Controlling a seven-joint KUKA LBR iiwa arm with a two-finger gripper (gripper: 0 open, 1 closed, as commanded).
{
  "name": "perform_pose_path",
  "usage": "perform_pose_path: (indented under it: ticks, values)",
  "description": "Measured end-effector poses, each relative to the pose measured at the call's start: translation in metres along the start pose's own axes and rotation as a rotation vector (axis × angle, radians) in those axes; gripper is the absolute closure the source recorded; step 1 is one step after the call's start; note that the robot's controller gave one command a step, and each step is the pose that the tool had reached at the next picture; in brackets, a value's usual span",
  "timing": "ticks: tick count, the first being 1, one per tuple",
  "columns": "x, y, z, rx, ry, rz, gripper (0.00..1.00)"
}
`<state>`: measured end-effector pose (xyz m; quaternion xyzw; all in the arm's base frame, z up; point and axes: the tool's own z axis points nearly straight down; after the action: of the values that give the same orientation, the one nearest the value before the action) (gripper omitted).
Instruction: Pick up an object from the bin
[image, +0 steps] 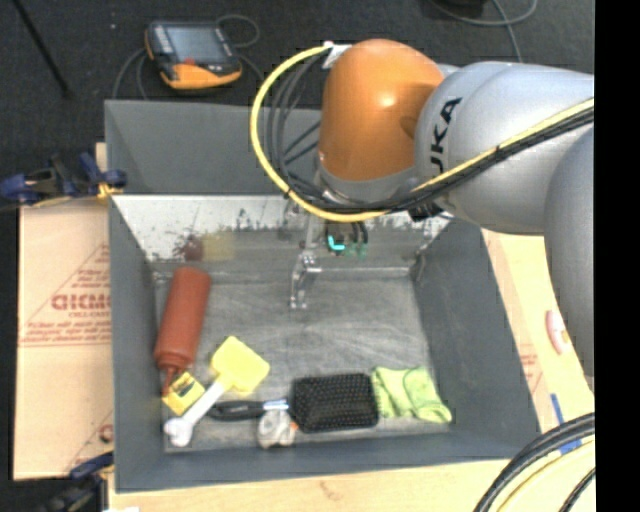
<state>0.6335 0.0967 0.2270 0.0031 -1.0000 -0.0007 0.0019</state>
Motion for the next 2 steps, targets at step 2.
perform_pose_path:
  ticks: [2]
  values:
    - [0.001, 0.001, 0.042, -0.002, -0.015, -0.001, 0.00]
